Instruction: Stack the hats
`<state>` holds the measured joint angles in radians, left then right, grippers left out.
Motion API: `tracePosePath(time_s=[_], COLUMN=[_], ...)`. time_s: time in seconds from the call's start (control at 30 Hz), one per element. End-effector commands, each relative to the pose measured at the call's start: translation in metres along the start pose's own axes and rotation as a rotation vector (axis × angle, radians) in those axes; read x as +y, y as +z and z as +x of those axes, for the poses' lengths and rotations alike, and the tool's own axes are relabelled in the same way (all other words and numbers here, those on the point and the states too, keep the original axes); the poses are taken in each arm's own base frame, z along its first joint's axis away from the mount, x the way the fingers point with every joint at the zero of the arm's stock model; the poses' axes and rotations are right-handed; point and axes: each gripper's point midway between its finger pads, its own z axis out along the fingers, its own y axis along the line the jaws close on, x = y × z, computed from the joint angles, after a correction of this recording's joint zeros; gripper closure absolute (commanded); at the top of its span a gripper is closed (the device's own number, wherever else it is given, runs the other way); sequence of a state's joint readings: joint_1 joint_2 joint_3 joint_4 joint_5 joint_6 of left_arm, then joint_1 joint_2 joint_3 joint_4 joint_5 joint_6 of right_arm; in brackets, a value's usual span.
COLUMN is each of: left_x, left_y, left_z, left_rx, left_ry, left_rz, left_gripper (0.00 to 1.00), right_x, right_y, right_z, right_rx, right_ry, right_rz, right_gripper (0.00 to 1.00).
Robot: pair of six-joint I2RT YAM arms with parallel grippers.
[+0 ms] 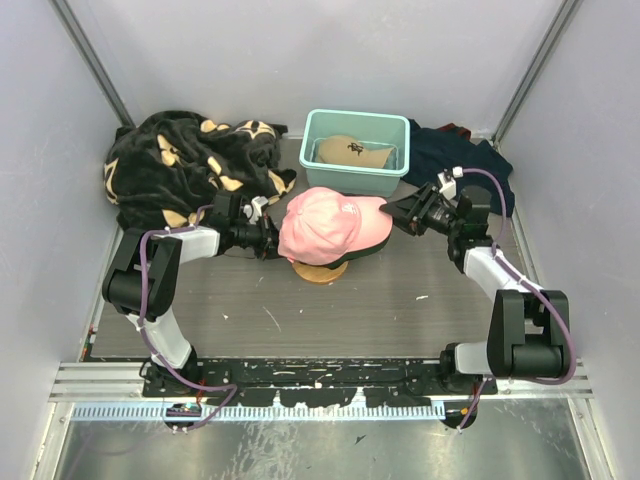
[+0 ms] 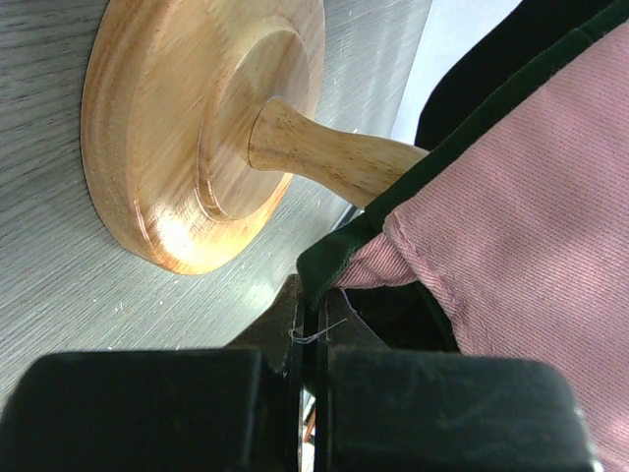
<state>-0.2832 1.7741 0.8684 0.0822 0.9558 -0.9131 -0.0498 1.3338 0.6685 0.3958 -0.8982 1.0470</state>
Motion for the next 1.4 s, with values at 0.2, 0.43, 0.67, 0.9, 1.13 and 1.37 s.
tracePosePath(time_s=[0.2, 0.43, 0.67, 0.9, 1.13, 1.37], left_x=[0.005, 0.014, 0.021, 0.023, 0.023, 0.022], left_y=[-0.002, -0.001, -0.002, -0.001, -0.001, -0.002], left_z=[0.0, 0.005, 0.01, 0.01, 0.011, 0.01], left_rx=[-0.007, -0.008, -0.007, -0.007, -0.009, -0.012], left_ry=[-0.02, -0.03, -0.042, -0.045, -0.045, -0.045], left_rz=[-0.028, -0.041, -0.048, -0.051, -0.051, -0.052], left_gripper=[0.98, 0.98, 0.98, 0.98, 0.98, 0.98], right_x=[0.007, -0.023, -0.061, -0.087, -0.114, -0.141], right_y=[0.011, 0.009, -0.001, -0.007, -0.023, -0.035], right_z=[-0.016, -0.004, 0.009, 0.015, 0.014, 0.023], right_rx=[-0.038, -0.019, 0.013, 0.031, 0.03, 0.06], right_ry=[-0.083, -0.08, -0.124, -0.151, -0.194, -0.2], right_rz=[-0.012, 0.084, 0.236, 0.333, 0.502, 0.61], right_gripper=[0.9, 0.99, 0.99, 0.99, 0.99, 0.99])
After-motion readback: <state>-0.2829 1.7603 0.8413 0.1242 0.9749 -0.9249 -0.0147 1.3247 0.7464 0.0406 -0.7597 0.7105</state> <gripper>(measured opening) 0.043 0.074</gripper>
